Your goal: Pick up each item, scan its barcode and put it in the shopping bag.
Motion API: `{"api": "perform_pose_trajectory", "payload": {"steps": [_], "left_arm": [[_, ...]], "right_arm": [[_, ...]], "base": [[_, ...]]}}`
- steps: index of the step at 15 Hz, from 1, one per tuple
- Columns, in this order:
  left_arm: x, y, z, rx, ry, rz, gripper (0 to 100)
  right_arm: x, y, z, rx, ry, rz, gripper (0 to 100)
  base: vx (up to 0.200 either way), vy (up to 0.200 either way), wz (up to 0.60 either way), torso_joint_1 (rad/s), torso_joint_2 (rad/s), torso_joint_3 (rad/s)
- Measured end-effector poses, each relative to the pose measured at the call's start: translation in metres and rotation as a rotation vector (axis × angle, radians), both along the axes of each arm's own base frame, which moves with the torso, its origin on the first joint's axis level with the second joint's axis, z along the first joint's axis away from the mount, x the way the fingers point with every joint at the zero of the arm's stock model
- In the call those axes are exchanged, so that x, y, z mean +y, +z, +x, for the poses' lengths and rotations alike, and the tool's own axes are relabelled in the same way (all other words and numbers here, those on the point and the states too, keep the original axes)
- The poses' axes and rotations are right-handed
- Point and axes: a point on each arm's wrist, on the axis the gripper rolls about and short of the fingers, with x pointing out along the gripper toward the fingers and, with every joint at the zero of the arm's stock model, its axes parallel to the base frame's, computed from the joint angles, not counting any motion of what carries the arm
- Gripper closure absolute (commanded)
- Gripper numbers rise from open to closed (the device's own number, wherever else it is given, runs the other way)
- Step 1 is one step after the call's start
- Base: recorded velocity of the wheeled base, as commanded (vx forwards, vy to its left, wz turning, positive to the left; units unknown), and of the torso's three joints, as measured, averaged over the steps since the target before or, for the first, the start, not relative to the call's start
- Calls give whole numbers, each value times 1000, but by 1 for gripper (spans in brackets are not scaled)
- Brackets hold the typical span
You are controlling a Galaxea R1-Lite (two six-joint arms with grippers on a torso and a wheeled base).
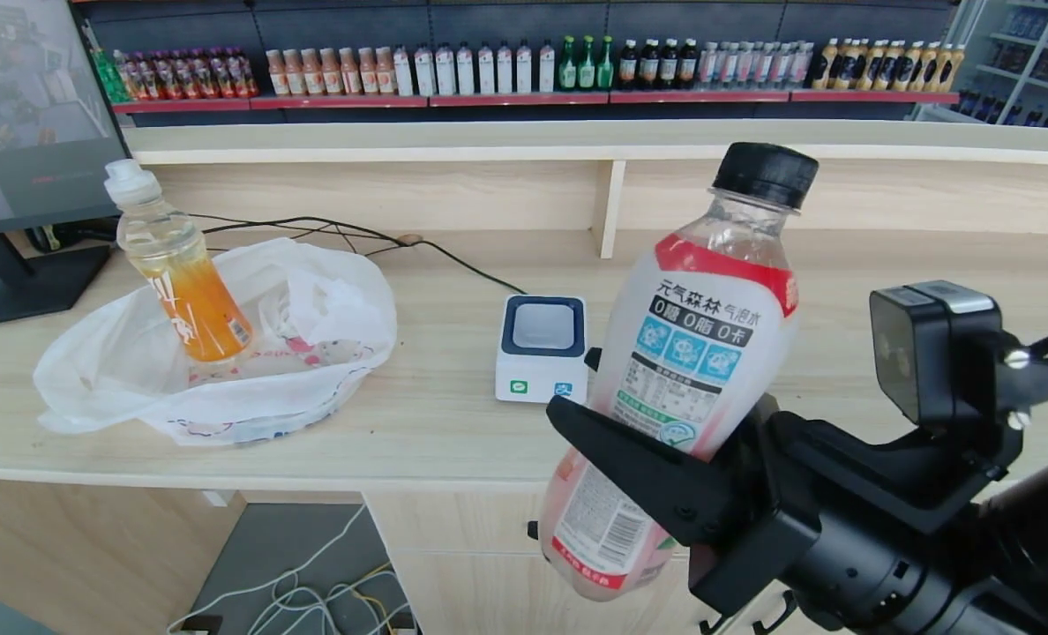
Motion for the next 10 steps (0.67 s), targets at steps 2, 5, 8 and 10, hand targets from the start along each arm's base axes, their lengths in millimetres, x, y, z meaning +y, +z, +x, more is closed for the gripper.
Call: {"api": "perform_pose_trajectory", "payload": {"steps": [2, 5, 8, 10], "left_arm": [[0, 0, 0, 0, 0, 1, 0], [0, 0, 0, 0, 0, 0, 0], [0, 0, 0, 0, 0, 0, 0], [0, 0, 0, 0, 0, 0, 0]], "right_arm": [[2, 11, -1, 17, 47, 59, 100], [-3, 22, -4, 79, 95, 139, 100], [-11, 33, -10, 132, 140, 218, 100], [-16, 37, -8, 128, 129, 236, 100]], "base": [[0, 0, 0, 0, 0, 0], [0, 0, 0, 0, 0, 0], [0, 0, 0, 0, 0, 0], [0, 0, 0, 0, 0, 0]]}}
